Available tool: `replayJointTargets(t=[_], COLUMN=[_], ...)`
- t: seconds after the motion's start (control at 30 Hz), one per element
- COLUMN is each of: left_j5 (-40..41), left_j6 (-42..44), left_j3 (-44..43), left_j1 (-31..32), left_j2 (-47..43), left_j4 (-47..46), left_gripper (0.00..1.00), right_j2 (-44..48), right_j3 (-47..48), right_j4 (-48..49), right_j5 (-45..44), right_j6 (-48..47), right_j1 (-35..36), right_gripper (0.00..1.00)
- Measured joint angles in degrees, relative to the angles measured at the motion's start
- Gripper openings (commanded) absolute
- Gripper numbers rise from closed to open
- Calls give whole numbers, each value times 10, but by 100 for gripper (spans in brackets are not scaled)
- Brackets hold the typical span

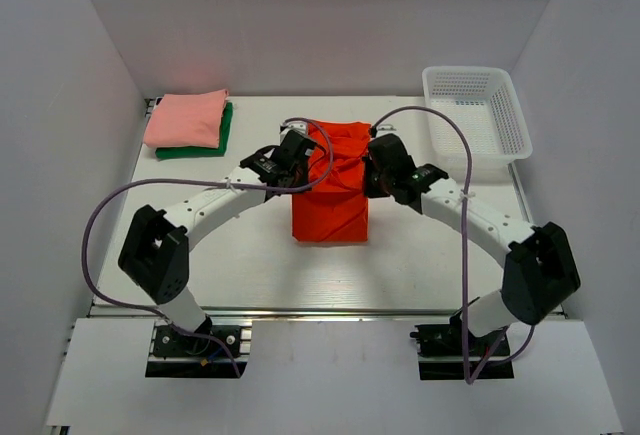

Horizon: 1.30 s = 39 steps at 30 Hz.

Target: Fold and stack the t-shirts

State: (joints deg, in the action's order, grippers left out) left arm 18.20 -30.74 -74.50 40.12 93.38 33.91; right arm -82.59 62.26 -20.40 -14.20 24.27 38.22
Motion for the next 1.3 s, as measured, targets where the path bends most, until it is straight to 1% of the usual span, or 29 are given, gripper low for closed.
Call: replayJointTargets(t=[0.13,0.27,0.53,0.7,0.87,0.9,0.93,0.97,1.0,1.03,1.07,1.1,1.13,1.17,1.2,1.23,1.3], left_j5=[-13,-25,-42,-57,-68,-70,-71,-71,-73,-74,-77,-80,-83,-86,-88,-90,-98], left_j6=[20,47,89,102,105,106,108,110,114,118,116,120,122,123,123,125,127], left_j3=[-11,-35,-74,-111,-127,-128,-129,-131,-134,-138,-143,-147,-153,-158,-162,-163,-155], left_j1=[-24,-35,-50,-66,-83,-87,-90,-94,-97,-101,-106,-110,-115,-118,-121,-124,-128], left_j2=[26,61,119,160,202,209,216,221,227,232,236,238,239,239,238,235,219], left_j4=[-3,-20,-45,-57,-62,-64,-66,-69,-71,-73,-75,-75,-74,-76,-79,-83,-90], left_gripper=[0,0,0,0,0,6,16,34,75,85,93,100,100,100,100,100,100], right_j2=[-61,-111,-165,-197,-250,-259,-272,-283,-294,-304,-313,-320,-323,-324,-322,-320,-308], right_j3=[44,70,113,139,172,178,187,196,207,216,227,236,241,243,243,243,238], right_j4=[3,1,-4,-5,-4,-5,-5,-5,-5,-5,-5,-5,-4,-4,-4,-4,-4], right_j5=[17,35,61,88,110,112,113,113,113,113,113,115,117,119,121,125,136], right_j6=[-22,-34,-42,-50,-53,-53,-53,-53,-54,-53,-54,-55,-53,-53,-52,-55,-57], right_j1=[-24,-44,-81,-99,-111,-113,-113,-115,-115,-116,-118,-121,-123,-125,-126,-127,-129], right_gripper=[0,0,0,0,0,0,7,15,23,29,41,50,57,73,76,90,90])
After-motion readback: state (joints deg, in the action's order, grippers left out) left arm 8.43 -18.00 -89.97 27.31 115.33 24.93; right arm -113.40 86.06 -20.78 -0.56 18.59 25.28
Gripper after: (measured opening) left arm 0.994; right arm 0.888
